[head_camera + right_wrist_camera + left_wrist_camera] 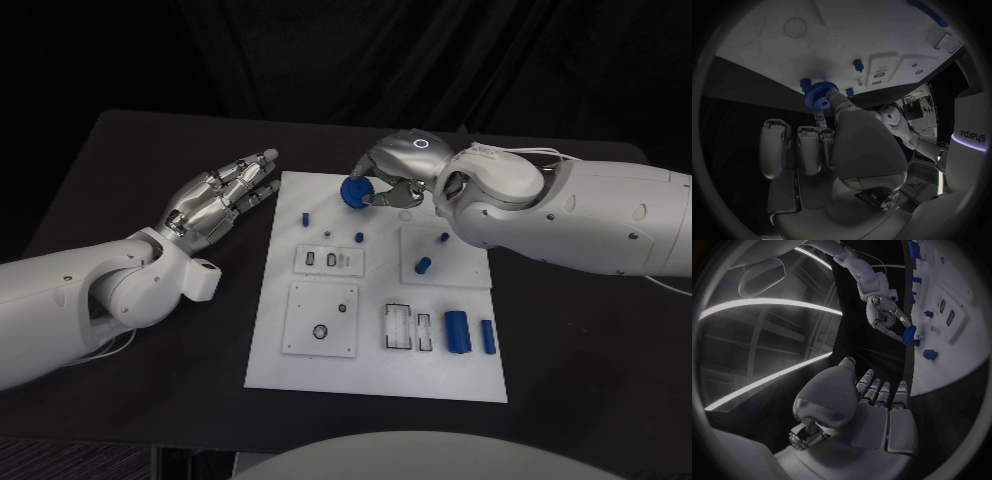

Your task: Assemble the parts on the task board

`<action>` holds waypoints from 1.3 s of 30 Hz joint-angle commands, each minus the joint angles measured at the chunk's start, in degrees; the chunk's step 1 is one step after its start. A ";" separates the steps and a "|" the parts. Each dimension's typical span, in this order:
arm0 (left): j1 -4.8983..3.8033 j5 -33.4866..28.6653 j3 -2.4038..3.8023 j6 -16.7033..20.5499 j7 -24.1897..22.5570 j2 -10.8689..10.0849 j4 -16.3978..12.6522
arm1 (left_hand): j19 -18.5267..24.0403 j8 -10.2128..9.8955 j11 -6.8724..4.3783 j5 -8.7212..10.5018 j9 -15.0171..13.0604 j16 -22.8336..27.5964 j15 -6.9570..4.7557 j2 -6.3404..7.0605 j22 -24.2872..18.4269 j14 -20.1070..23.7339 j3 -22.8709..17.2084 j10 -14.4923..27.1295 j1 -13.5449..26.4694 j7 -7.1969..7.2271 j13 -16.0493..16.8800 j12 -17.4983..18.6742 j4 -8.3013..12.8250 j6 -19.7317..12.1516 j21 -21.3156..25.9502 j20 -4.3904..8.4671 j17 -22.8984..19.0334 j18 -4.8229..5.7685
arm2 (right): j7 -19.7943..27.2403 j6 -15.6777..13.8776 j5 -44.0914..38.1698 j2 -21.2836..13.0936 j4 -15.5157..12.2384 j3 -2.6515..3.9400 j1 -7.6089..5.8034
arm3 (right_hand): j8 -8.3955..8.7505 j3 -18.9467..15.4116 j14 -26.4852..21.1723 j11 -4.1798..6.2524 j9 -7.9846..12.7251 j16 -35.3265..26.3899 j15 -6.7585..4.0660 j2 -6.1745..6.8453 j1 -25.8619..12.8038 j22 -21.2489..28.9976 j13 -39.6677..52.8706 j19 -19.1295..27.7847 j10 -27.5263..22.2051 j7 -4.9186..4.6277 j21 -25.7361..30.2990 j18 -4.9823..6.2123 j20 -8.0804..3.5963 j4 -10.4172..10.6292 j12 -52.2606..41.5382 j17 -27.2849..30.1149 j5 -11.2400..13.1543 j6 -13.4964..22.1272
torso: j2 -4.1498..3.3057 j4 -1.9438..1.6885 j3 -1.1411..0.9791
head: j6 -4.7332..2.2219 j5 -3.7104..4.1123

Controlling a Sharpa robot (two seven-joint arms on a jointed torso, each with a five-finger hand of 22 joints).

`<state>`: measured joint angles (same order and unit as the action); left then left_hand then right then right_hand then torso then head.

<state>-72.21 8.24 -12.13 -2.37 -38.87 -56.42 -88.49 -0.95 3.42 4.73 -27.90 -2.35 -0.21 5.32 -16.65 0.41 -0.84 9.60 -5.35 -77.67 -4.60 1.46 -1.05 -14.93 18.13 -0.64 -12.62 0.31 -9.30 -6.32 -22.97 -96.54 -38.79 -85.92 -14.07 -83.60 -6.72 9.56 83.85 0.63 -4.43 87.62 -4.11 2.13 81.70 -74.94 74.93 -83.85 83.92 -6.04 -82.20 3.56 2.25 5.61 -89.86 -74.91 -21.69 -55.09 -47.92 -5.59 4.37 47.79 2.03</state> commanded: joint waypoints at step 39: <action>0.23 0.03 0.05 -1.32 -4.23 0.91 0.57 | 0.06 0.28 -0.06 -0.43 -0.03 -0.17 0.62 0.11 0.05 -0.08 -0.60 -0.10 -0.81 0.26 0.05 -0.11 0.16 -0.26 -0.14 -0.37 0.08 -1.15 | -2.35 8.13 -0.29 2.48 1.74 0.06 0.88 | 3.62 3.67 3.16 0.28 -5.31 -6.28 -0.07 2.60 -1.43 -0.39 10.40 4.12 -0.28 2.20 7.85 1.09 0.07 1.25 5.15 -7.03 2.55 20.69 | 0.01 0.19 -0.10 | 0.69 -0.21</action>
<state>-72.08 8.25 -12.13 -3.01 -38.87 -55.61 -87.82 -0.96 3.42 4.73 -28.10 -2.35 -0.21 5.53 -16.42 0.41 -1.05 9.45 -5.35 -77.89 -4.60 1.45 -1.05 -14.78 18.13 -0.65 -12.62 0.30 -9.30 -6.83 -16.45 -96.55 -36.40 -84.20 -14.04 -82.85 -3.30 12.94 84.01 0.45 -10.37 81.61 -3.94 4.49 80.16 -74.92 74.94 -80.16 83.73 -4.04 -74.62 3.56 2.47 6.83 -85.01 -74.91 -19.43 -36.00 -47.90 -5.40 4.26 48.47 1.78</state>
